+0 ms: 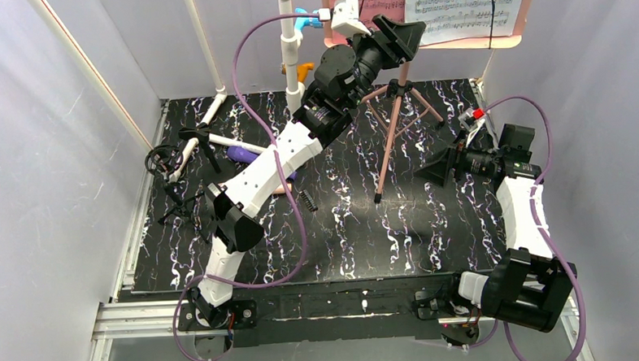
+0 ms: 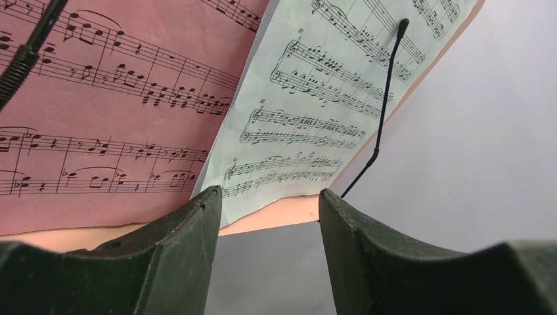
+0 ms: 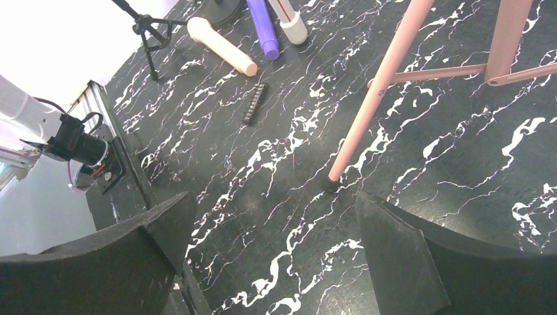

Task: Pack up the instrument practice props
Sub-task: Pick up the sheet music from the music stand.

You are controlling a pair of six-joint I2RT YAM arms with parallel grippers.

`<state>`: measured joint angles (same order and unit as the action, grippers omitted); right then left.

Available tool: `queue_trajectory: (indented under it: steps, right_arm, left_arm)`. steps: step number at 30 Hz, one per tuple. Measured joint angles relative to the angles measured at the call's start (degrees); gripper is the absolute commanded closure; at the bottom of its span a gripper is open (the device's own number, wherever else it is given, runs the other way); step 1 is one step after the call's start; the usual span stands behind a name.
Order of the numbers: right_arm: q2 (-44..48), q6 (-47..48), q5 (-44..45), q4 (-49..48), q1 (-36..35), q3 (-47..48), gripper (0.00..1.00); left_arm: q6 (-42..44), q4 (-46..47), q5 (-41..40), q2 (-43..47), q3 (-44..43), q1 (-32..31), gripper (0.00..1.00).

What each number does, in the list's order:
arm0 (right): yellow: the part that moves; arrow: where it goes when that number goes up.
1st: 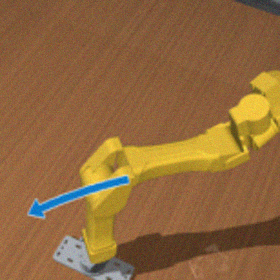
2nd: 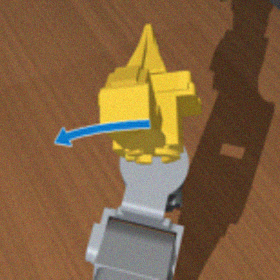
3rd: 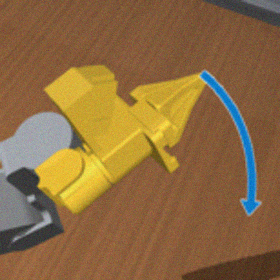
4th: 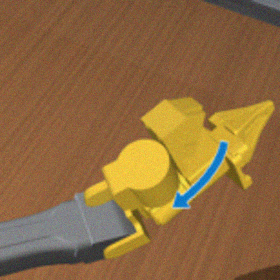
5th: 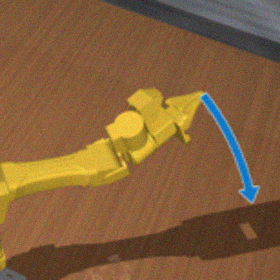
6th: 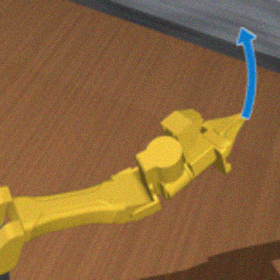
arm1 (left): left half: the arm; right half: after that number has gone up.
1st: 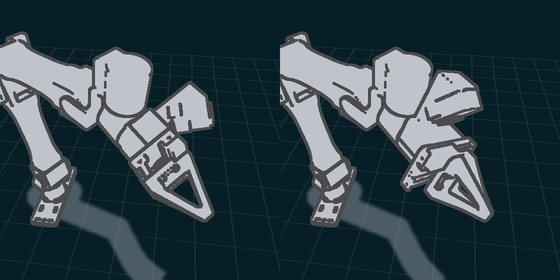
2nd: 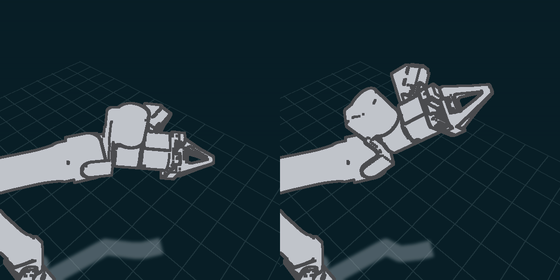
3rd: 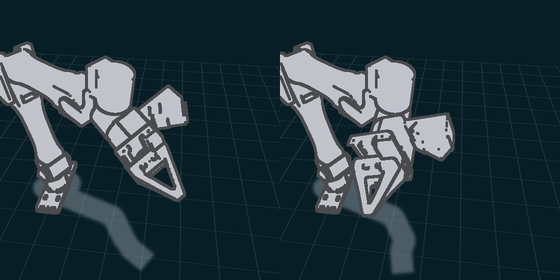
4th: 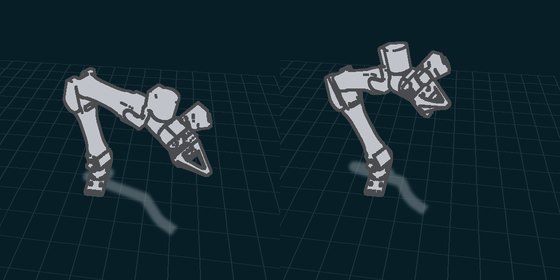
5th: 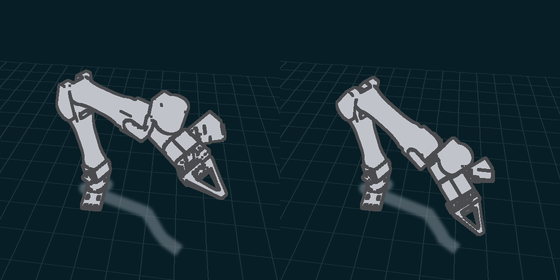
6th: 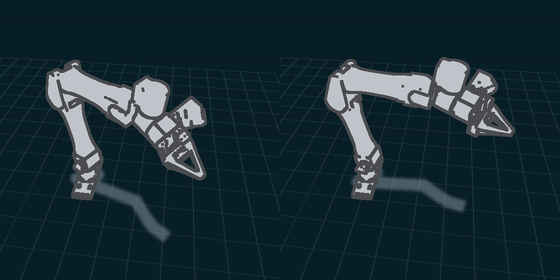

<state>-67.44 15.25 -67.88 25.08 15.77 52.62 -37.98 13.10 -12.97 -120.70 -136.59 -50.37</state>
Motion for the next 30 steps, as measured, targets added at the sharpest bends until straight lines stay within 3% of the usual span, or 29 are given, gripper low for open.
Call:
queue_trajectory:
  steps: [30]
  right_arm:
    - [0.0, 0.5, 0.0, 0.0, 0.4, 0.0, 0.00]
  left_arm:
    - [-1.7, -1.2, -1.2, -2.6, -0.3, 0.1, 0.51]
